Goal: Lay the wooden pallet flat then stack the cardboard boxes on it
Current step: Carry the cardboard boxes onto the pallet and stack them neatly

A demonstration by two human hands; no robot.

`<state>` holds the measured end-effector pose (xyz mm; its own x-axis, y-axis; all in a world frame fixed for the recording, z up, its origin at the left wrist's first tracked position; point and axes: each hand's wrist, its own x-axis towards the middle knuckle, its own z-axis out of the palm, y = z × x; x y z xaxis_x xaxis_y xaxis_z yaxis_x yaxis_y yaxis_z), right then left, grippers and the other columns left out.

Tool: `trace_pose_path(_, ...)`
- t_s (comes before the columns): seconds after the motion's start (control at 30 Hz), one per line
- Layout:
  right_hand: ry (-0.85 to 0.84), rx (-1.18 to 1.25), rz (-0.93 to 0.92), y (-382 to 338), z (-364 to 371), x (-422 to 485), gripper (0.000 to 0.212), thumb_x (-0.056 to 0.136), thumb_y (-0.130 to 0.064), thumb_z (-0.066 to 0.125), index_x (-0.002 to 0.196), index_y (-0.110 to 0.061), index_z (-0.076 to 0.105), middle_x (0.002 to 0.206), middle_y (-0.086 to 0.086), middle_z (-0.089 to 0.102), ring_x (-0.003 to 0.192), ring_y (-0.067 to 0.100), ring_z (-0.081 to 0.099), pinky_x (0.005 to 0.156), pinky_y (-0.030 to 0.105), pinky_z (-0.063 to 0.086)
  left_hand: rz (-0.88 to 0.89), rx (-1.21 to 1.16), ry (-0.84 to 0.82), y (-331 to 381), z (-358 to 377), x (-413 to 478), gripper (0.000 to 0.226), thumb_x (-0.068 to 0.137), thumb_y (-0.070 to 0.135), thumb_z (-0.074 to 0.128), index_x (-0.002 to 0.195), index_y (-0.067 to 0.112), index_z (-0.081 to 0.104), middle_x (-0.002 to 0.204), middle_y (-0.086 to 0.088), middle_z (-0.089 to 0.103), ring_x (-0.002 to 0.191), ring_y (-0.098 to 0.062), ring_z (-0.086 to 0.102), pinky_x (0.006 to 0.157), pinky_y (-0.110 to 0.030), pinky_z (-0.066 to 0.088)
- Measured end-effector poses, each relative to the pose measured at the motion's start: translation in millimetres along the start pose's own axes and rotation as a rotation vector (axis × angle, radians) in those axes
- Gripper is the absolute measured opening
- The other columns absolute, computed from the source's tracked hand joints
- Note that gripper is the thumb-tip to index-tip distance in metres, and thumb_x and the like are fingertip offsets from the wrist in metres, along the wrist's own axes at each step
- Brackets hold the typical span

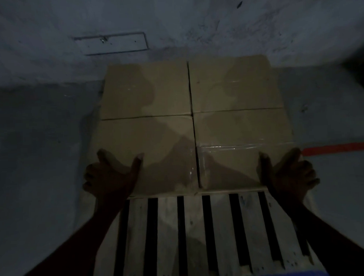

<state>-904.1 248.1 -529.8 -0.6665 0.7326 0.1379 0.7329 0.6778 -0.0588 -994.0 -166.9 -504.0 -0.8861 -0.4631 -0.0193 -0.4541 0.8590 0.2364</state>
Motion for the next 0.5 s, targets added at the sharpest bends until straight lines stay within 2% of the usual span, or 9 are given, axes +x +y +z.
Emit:
trace_pose_path(0.07,0.093,0.012,-0.098,-12.0,-11.2,-3.1,0.086,0.099,-0.068,0.036,0.152,0.000,0.027,0.139,0.043,0.040,0.130,0.059,0.039,0.100,0.082,0.025,0.125,0.094,0.047,13.8,-3.9,-8.0,0.112,0.079,0.093,0.033,0.154,0.011,0.028,0.148,-0.033,0.036,0.137,-0.050,0.036,0.107,-0.064,0.030)
trace_pose_path(0.13,0.136,0.081,-0.273,-26.9,-22.3,0.2,0.081,0.098,-0.059,0.042,0.150,0.002,0.030,0.145,0.043,0.034,0.136,0.059,0.033,0.106,0.079,0.017,0.312,0.030,0.053,31.9,-1.3,-9.7,0.101,0.086,0.084,0.035,0.158,0.013,0.023,0.161,-0.026,0.023,0.150,-0.044,0.021,0.117,-0.063,0.018)
trace_pose_path(0.2,0.120,0.156,-0.356,-39.9,-28.5,22.6,0.084,0.094,-0.060,0.041,0.151,0.000,0.030,0.149,0.041,0.030,0.139,0.055,0.030,0.111,0.072,0.015,0.398,-0.033,0.062,46.9,2.1,6.1,0.097,0.089,0.080,0.034,0.160,0.015,0.020,0.165,-0.020,0.019,0.153,-0.037,0.016,0.120,-0.060,0.014)
trace_pose_path(0.27,0.071,0.209,-0.356,-46.0,-19.5,59.8,0.088,0.092,-0.063,0.041,0.153,0.000,0.027,0.151,0.039,0.026,0.139,0.053,0.027,0.114,0.068,0.017,0.336,-0.045,0.102,55.8,3.5,39.2,0.099,0.087,0.081,0.032,0.160,0.015,0.022,0.164,-0.021,0.021,0.153,-0.037,0.017,0.119,-0.061,0.015)
trace_pose_path(0.33,0.065,0.269,-0.322,-49.6,-6.1,104.9,0.094,0.091,-0.065,0.044,0.153,0.002,0.025,0.152,0.039,0.025,0.138,0.054,0.027,0.115,0.063,0.020,0.199,-0.060,0.121,59.4,7.7,79.9,0.105,0.081,0.086,0.036,0.159,0.017,0.024,0.164,-0.021,0.021,0.153,-0.037,0.017,0.117,-0.067,0.016)
trace_pose_path(0.43,0.022,0.325,-0.228,-61.6,12.5,163.3,0.095,0.092,-0.062,0.053,0.153,0.005,0.024,0.151,0.035,0.032,0.138,0.051,0.033,0.117,0.058,0.026,0.046,-0.154,0.017,63.3,8.1,126.1,0.118,0.072,0.095,0.038,0.161,0.020,0.019,0.167,-0.015,0.016,0.155,-0.035,0.013,0.118,-0.068,0.012)
trace_pose_path(0.5,-0.037,0.315,-0.218,-70.9,21.2,178.7,0.088,0.092,-0.062,0.048,0.147,0.005,0.034,0.144,0.032,0.043,0.131,0.049,0.042,0.112,0.058,0.035,0.062,-0.162,-0.030,66.9,12.9,135.5,0.119,0.073,0.095,0.039,0.161,0.017,0.018,0.166,-0.015,0.020,0.153,-0.036,0.020,0.120,-0.063,0.011)
